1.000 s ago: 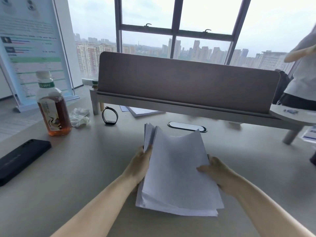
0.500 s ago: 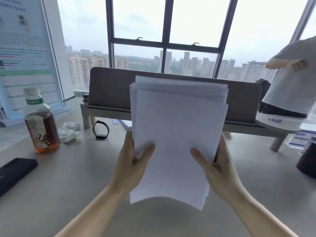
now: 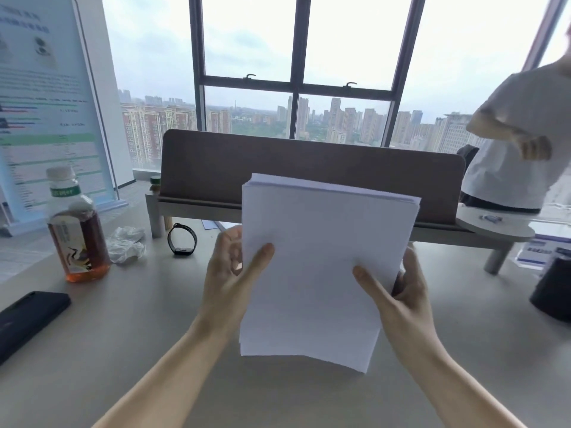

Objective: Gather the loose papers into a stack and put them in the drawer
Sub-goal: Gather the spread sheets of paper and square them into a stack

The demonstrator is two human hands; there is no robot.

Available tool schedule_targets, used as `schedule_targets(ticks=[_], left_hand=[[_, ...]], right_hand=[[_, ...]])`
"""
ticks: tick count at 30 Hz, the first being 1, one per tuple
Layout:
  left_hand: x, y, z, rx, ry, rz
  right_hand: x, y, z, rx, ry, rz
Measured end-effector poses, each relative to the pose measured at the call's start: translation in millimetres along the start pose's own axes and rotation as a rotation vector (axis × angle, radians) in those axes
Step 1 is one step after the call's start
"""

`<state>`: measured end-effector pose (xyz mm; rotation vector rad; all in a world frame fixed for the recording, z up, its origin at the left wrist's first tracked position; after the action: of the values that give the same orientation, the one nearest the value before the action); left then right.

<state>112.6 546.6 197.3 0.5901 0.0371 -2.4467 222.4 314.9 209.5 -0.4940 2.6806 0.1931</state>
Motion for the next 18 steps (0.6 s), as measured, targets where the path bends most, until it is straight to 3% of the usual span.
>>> schedule_targets(ticks=[12, 16, 18], left_hand=[[-1, 11, 2, -0.007, -0.056, -0.117], [-13, 0, 82, -0.28, 0.345, 0.044], [-9, 14, 141, -0.594, 0.655, 0.051]], right_hand=[[-2, -4, 9, 0.053, 0.025, -0.008], [2, -5, 6, 0.038, 0.019, -0.004], [3, -5, 8, 0.008, 0.029, -0.019]])
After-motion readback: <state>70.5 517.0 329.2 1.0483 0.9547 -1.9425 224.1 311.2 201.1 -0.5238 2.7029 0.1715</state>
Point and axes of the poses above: each hand's wrist, its own x-axis away from the middle knuckle, its own y-axis out of the palm, z = x × y, the point moved 10 cm from there along -x, towards the middle knuckle, and after that the axes turned 2 degrees about y, right-handed, at the moved point
